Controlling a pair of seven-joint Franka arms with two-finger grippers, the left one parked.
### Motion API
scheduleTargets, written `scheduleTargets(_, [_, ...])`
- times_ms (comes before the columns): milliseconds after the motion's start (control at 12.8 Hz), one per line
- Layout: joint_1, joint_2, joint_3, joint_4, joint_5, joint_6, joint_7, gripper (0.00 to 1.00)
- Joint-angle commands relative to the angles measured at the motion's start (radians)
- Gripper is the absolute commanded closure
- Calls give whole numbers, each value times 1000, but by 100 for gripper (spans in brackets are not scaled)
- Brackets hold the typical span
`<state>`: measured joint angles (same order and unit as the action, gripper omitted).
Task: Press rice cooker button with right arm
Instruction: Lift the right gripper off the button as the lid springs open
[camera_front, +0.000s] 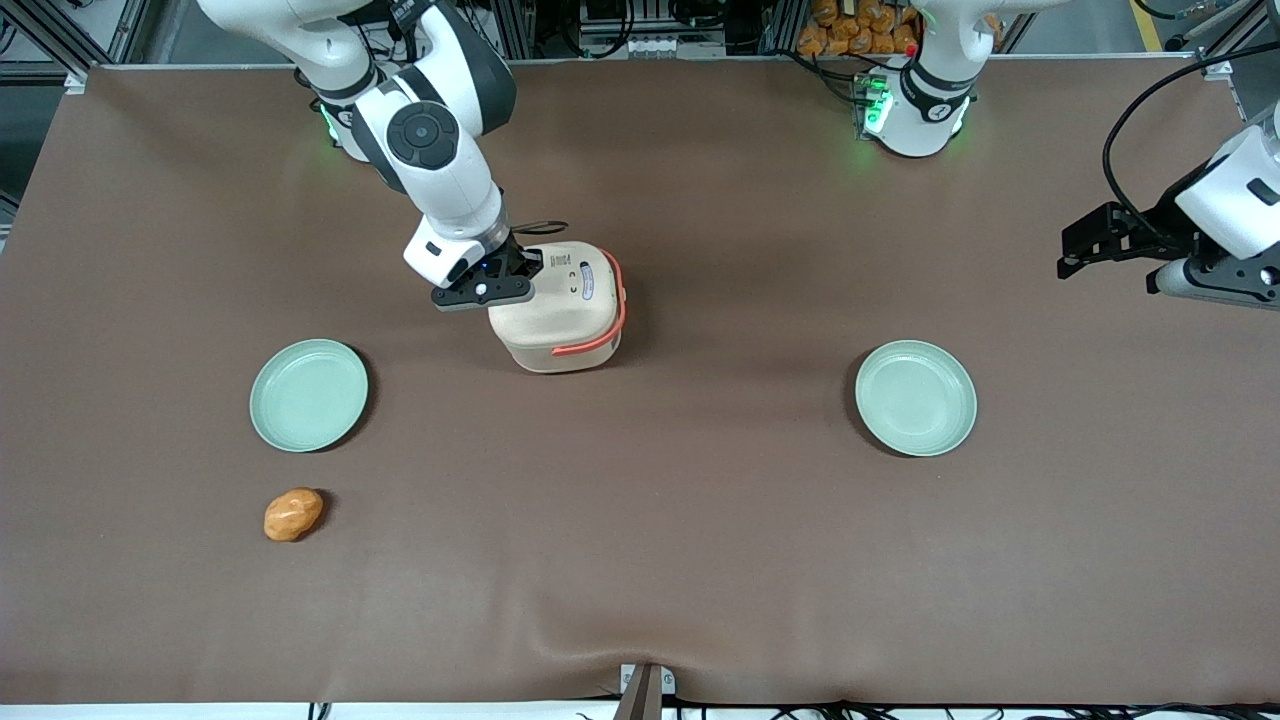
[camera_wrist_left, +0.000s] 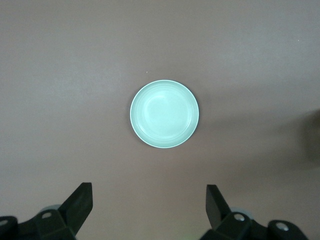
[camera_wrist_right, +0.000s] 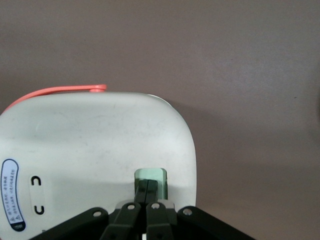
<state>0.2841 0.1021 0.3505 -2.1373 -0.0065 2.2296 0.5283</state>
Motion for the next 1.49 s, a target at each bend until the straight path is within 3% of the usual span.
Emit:
scheduleTargets(0, [-17, 5, 2, 68, -21, -103, 24, 100])
scheduleTargets(548, [-60, -18, -4, 390, -3, -408, 13, 100])
scheduleTargets(783, [-75, -18, -83, 508, 124, -476, 3, 100])
scheduleTargets(861, [-75, -18, -105, 540, 135, -510, -22, 87])
scheduleTargets(939, [-75, -18, -120, 560, 132, -534, -68, 81])
scheduleTargets(1096, [-77, -18, -169, 586, 125, -573, -152, 35])
scheduleTargets(1174, [-77, -19, -203, 594, 122, -587, -169, 2])
scheduleTargets(1409, [-86, -35, -290, 599, 118, -608, -265, 0])
